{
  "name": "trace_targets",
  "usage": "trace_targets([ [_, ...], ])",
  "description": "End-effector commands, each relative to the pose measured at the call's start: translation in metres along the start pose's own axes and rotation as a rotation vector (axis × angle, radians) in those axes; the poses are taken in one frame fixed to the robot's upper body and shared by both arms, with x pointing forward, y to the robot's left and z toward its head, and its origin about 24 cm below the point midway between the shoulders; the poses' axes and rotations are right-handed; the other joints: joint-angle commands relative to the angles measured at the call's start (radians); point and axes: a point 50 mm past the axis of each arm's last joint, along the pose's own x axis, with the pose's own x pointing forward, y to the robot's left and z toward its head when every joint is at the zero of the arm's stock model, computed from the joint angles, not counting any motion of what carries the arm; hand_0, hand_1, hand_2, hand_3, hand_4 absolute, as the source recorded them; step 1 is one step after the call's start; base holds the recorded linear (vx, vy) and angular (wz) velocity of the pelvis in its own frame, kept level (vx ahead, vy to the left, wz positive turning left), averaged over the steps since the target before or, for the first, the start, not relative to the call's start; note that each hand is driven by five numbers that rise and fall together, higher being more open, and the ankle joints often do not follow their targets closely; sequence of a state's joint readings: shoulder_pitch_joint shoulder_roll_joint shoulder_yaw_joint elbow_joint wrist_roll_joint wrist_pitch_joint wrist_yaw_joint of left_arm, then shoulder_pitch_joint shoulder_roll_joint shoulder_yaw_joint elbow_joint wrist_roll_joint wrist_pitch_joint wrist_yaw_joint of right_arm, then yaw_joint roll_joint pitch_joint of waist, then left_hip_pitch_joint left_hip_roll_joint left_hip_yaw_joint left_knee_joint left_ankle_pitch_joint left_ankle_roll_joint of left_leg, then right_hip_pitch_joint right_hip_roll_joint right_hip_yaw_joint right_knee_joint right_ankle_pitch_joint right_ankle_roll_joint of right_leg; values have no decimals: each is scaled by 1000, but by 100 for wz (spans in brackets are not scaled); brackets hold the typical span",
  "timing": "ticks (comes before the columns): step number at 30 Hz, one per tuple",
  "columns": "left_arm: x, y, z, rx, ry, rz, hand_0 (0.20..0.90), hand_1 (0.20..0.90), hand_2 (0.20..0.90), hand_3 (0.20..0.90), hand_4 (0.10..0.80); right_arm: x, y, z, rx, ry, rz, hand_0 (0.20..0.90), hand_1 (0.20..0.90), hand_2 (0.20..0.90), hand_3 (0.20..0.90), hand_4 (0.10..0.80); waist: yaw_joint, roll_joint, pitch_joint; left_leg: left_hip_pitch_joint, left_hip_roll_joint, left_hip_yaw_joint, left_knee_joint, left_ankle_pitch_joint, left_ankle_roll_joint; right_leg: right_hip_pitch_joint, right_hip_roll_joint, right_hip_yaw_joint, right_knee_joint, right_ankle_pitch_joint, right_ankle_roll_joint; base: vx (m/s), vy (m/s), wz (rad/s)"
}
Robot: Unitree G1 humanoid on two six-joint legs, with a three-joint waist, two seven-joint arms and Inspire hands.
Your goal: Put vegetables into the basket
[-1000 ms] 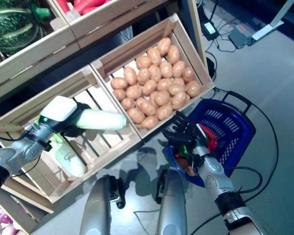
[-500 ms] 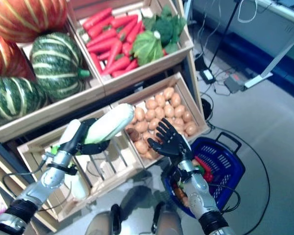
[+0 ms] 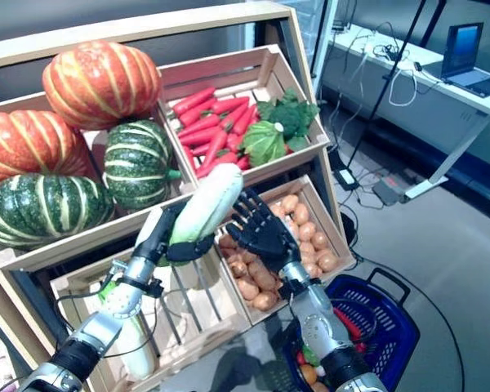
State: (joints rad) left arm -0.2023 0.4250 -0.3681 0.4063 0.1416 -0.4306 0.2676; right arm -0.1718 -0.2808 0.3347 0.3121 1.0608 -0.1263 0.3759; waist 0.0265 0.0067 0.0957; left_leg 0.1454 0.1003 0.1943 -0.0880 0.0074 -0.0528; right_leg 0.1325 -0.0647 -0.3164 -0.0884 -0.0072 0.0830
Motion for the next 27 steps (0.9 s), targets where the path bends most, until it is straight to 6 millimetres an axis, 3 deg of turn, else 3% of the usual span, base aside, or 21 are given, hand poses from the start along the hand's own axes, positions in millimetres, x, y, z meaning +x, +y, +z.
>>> trace_targets([
  [1,31,12,38,-67,-202,73,300,300,300,300,400,32,32,22,104,-148,204,900,900,900,900,800,7,-31,-66,-13,-53,-5,1,-69,55,25,-17,-17,1,-34,-31,33,-6,2],
  [7,31,1,40,-50,-214,26,300,300,300,300,400,42,40,29,81,-175,194,900,900,900,900,800,11,-36,-66,7,-56,-12,1,-77,60,40,-14,-11,1,-37,-31,32,-5,0],
  [14,34,-6,47,-65,-223,20,300,300,300,300,400,53,42,46,6,-257,54,900,900,900,900,800,16,-37,-68,22,-59,-21,1,-86,63,54,-11,-7,1,-42,-32,27,-5,0],
  [21,34,-18,53,-82,-236,-62,300,300,300,300,400,62,65,60,105,-363,158,900,900,900,900,800,24,-31,-66,33,-62,-40,1,-94,68,70,-14,-9,1,-48,-34,13,-2,3],
  [26,30,-25,53,-83,-240,-132,300,300,300,300,400,66,67,70,99,-389,151,900,900,900,900,800,30,-30,-74,39,-64,-52,1,-99,68,78,-16,-14,1,-52,-32,16,-3,3],
  [27,30,-26,53,-85,-242,-140,300,300,300,300,400,68,66,70,103,-382,137,735,735,735,735,690,30,-30,-75,39,-65,-53,1,-99,68,78,-16,-13,1,-52,-32,4,-8,4],
])
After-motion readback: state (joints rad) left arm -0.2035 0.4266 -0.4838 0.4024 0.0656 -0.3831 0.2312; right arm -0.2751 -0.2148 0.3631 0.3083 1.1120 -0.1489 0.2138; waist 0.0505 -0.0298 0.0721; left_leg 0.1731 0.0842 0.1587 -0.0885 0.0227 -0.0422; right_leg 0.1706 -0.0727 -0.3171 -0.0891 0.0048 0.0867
